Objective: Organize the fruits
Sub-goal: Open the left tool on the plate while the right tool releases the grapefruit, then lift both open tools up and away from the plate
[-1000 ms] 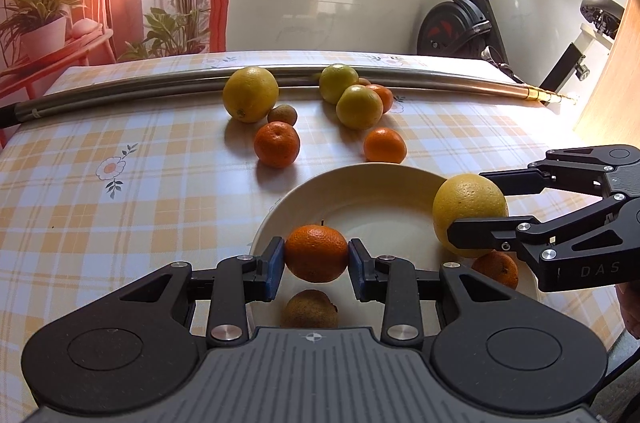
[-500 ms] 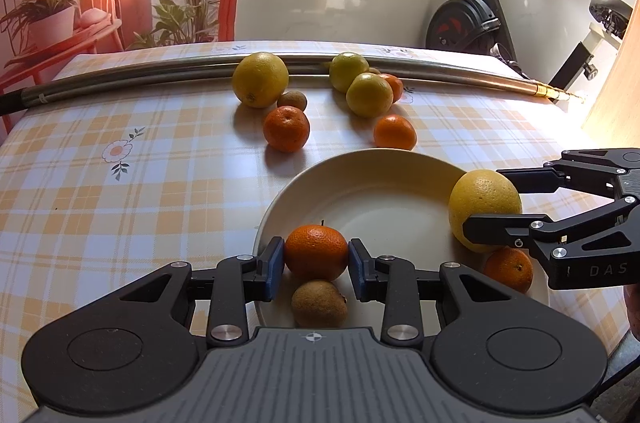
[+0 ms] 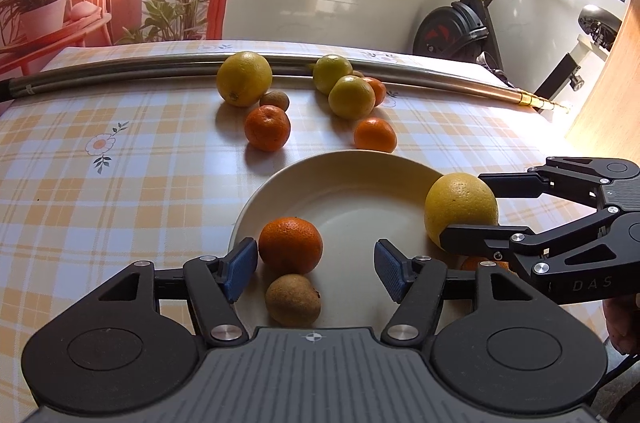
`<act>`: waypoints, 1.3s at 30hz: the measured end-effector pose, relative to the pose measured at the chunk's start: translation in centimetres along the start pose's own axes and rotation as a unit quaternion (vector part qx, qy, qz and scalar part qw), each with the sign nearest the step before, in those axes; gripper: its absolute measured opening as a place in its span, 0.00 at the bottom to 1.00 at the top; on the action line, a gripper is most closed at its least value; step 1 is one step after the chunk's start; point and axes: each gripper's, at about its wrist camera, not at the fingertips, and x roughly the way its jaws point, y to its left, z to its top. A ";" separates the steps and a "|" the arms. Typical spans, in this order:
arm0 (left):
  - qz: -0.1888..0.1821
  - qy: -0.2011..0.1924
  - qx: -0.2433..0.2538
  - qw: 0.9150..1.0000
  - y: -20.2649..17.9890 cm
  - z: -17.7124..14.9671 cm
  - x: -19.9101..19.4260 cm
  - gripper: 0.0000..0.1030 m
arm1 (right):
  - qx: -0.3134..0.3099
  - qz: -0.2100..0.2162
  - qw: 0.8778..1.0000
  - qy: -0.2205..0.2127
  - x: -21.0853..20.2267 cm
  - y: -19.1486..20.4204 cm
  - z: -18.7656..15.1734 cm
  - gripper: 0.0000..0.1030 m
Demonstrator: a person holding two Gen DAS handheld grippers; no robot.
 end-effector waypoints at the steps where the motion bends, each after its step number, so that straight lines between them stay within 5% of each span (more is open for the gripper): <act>1: 0.000 -0.001 -0.001 1.000 0.0 0.0 0.0 0.67 | 0.000 0.000 1.000 -0.001 0.0 0.0 0.0 0.64; 19: 0.017 -0.025 0.005 1.000 -0.4 0.3 -1.0 0.75 | 0.027 -0.016 0.999 -0.041 -1.9 -1.0 0.3 0.81; 24: 0.111 -0.044 0.022 0.993 -1.0 1.2 -1.5 0.81 | 0.038 -0.024 0.998 -0.052 -2.3 -1.7 0.5 0.81; 30: 0.115 -0.080 0.003 0.990 -0.2 2.5 -2.5 0.86 | 0.046 -0.037 0.997 -0.058 -2.4 -2.6 1.2 0.82; 39: 0.139 -0.077 0.040 0.987 -0.3 5.5 -1.2 0.86 | 0.069 -0.061 0.994 -0.064 -1.2 -4.9 3.7 0.82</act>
